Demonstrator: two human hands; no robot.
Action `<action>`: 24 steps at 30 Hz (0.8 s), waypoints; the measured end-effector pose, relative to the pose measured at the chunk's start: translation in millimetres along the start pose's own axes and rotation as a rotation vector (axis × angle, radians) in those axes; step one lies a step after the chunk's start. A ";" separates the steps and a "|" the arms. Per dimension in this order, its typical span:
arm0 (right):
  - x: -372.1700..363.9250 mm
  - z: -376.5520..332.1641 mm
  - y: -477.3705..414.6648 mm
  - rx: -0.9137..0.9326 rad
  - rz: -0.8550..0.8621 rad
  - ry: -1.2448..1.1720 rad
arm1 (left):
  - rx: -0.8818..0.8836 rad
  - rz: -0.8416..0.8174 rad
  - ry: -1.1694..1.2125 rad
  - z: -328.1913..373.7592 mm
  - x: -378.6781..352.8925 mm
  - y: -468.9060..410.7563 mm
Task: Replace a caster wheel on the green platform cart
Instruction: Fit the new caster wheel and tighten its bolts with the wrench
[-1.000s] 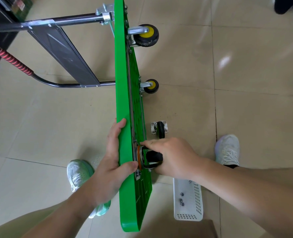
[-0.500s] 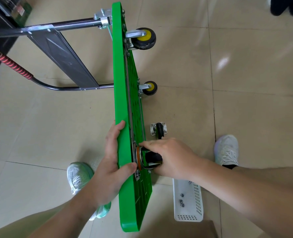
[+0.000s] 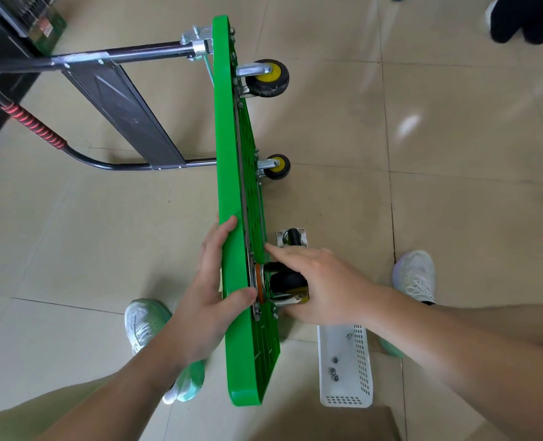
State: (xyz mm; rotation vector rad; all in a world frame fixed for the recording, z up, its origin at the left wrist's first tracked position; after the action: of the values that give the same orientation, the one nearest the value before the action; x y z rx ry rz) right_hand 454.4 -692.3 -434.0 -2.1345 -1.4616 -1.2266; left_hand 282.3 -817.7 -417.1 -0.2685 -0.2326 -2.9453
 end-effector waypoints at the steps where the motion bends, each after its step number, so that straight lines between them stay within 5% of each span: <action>1: 5.9 -2.2 6.5 -0.010 0.011 -0.038 | -0.005 0.002 -0.003 0.5 0.3 1.0; 4: 27.9 -5.7 34.5 -0.115 0.067 -0.215 | -0.014 0.008 -0.029 4.0 -0.3 5.6; 10: -4.7 50.4 89.3 -0.491 0.473 -0.387 | -0.018 0.007 -0.084 12.4 -6.9 19.2; 13: -47.8 82.4 103.0 -0.630 0.379 -0.358 | -0.021 0.006 -0.069 10.5 -10.4 25.7; 18: -126.2 127.1 109.5 -0.716 -0.053 -0.282 | -0.015 0.003 -0.023 4.4 -13.1 31.6; 24: -191.9 173.7 90.4 -0.891 -0.119 -0.212 | -0.013 -0.017 0.063 0.3 -17.0 32.7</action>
State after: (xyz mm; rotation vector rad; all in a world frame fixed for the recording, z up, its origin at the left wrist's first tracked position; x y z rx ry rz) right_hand 592.2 -743.5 -665.4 -2.8129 -1.2514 -2.0274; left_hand 304.9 -846.8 -415.5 -0.1762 -0.2087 -2.9669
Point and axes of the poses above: each hand's wrist, its own y-axis away from the middle knuckle, its own x-axis out of the back of the hand, z = x × y, the point moved 2 cm from there along -y, towards the middle knuckle, and after that the axes turned 2 degrees about -x, right-handed, at the moved point
